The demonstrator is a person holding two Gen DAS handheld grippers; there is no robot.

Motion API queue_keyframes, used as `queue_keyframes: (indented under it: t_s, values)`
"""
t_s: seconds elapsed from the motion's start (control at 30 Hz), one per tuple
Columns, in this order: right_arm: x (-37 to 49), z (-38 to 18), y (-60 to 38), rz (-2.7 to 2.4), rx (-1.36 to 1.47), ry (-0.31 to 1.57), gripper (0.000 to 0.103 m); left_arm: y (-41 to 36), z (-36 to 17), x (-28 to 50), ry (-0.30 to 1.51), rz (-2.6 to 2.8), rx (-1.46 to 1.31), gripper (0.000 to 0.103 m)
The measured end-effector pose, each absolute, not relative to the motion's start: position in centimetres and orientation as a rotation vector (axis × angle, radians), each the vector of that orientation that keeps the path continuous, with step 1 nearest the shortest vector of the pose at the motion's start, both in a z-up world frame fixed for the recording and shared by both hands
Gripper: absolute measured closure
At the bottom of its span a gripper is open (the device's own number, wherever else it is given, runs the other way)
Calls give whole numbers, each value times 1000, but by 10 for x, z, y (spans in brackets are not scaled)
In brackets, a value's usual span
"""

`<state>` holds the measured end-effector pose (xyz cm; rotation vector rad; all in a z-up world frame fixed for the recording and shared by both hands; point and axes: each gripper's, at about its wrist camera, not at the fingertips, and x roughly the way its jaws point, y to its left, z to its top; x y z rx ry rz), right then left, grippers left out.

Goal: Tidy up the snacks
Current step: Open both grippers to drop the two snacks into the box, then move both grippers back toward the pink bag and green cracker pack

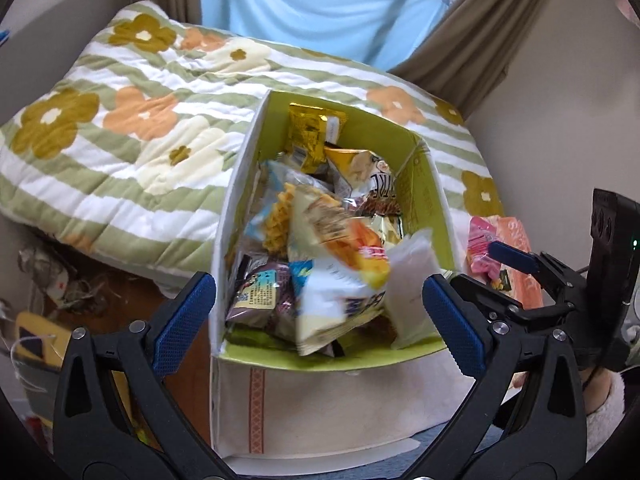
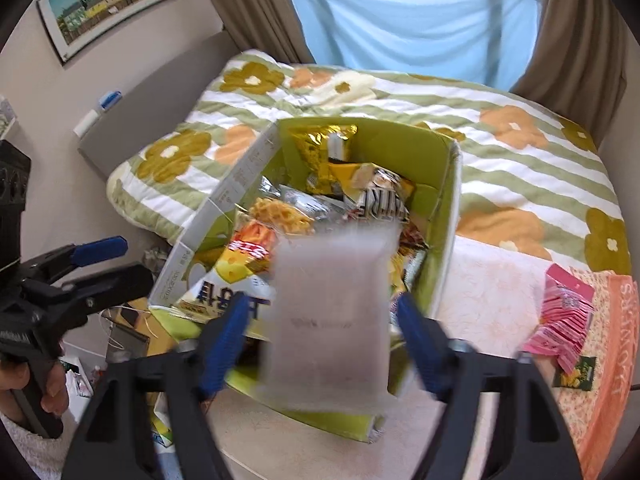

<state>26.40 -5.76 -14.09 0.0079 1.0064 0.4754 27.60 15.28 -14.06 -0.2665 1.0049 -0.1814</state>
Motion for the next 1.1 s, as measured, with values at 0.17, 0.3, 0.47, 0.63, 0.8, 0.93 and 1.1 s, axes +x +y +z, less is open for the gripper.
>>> queue_keyframes:
  t_s: [0.17,0.3,0.47,0.63,0.8,0.93,1.1]
  values:
    - [251,-149,-61,422,-19,957,1,155,-151,270,1015,-178,-230,0]
    - [243,-151,-59,418,-17,942,1,158,-154,269,1012,-203,-239,0]
    - [232,-137,-60,374,-24,898,1,152,-149,272,988,-239,-178,0]
    - [222,-128,-74,298,4,898,1,132,-138,279,970,-301,-156,0]
    - [213,-116,-112,235,36,871,1,96,-127,287,952,-350,-118,0]
    - [211,-114,-157,160,54,859,1,49,-121,298,960,-405,-105,0]
    - [203,-115,-217,38,42,842,1,-19,-117,314,962,-469,-62,0]
